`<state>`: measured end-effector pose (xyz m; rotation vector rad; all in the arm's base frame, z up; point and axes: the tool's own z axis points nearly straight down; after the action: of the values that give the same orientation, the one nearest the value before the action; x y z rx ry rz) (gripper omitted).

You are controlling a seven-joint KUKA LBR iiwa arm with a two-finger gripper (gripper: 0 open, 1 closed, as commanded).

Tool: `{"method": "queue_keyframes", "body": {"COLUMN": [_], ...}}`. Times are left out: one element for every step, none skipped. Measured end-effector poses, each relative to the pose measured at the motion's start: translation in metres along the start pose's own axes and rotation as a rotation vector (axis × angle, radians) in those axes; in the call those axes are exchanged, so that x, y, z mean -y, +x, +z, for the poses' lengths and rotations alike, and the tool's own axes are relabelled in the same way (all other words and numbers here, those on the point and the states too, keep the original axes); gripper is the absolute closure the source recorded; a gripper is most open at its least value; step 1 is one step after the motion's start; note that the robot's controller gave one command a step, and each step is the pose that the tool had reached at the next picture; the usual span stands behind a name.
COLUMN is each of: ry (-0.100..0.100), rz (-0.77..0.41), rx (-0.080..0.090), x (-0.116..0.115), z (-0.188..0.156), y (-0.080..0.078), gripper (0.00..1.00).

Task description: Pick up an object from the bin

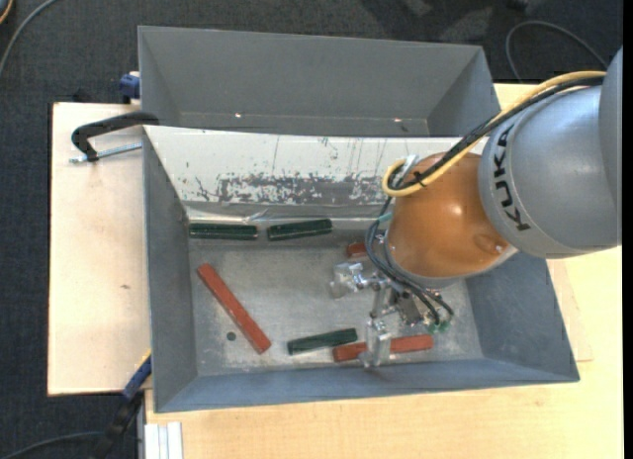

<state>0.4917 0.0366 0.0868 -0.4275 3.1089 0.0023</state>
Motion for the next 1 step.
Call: {"method": "queue_keyframes", "body": {"ry": [0.000], "rz": [-0.068], "rx": [-0.004], "x": [-0.0153], "z": [0.0164], "y": [-0.0042], "gripper": [0.00]}}
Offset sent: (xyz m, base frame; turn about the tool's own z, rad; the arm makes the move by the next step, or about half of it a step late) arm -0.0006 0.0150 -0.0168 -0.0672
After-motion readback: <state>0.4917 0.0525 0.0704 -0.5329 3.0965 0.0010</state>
